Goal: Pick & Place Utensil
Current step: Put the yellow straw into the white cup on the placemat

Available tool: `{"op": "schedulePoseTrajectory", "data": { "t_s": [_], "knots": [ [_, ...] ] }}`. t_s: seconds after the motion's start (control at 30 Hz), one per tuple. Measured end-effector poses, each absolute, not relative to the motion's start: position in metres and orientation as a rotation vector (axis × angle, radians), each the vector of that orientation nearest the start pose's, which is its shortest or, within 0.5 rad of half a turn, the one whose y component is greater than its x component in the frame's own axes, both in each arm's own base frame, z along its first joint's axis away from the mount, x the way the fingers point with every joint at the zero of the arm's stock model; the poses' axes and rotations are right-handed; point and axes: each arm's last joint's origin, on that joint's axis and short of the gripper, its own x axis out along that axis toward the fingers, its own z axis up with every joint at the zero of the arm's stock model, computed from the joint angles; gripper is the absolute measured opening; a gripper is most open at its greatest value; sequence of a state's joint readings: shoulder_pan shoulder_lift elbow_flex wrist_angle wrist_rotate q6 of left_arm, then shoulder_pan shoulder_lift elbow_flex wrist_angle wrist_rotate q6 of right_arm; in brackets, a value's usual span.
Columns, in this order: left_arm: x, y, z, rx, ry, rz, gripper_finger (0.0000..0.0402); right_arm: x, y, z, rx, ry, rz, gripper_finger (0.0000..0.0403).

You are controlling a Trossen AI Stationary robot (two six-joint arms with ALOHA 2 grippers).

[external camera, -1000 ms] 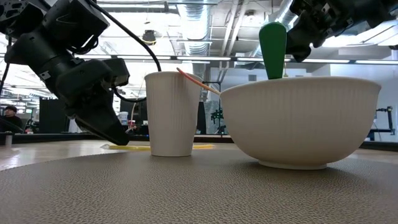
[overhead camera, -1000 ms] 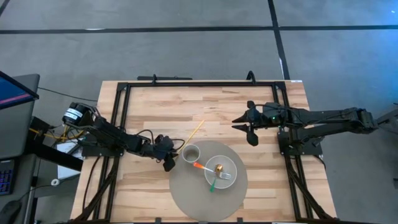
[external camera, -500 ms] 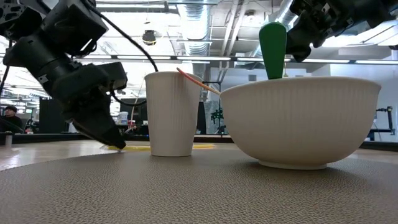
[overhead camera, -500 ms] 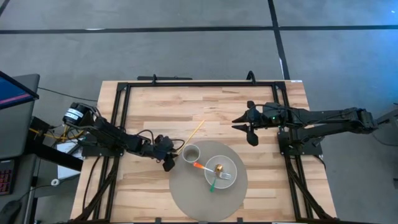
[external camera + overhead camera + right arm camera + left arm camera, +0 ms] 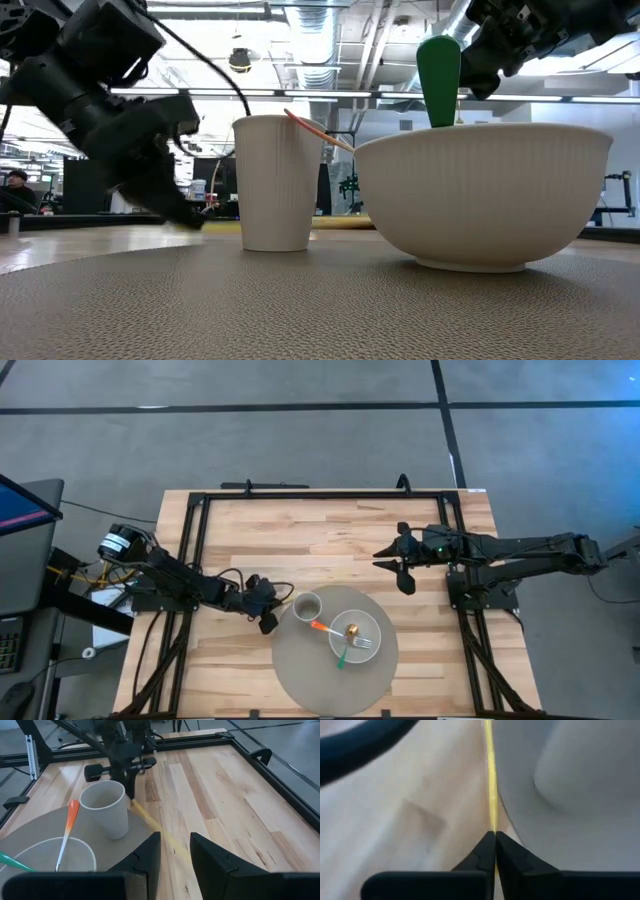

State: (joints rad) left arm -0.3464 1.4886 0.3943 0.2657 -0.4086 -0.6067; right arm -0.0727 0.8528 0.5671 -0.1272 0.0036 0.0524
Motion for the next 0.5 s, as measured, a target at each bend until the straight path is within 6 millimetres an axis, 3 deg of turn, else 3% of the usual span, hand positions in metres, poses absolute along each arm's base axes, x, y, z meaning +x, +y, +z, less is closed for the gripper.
{"op": "schedulePoseTrajectory", "data": {
  "t_s": [0.5],
  "knots": [
    [0.197, -0.052, 0.196, -0.127, 0.286, 0.381, 0.0008, 0.188, -0.014, 0.253, 0.065, 0.397, -0.086, 0.0099]
  ]
}}
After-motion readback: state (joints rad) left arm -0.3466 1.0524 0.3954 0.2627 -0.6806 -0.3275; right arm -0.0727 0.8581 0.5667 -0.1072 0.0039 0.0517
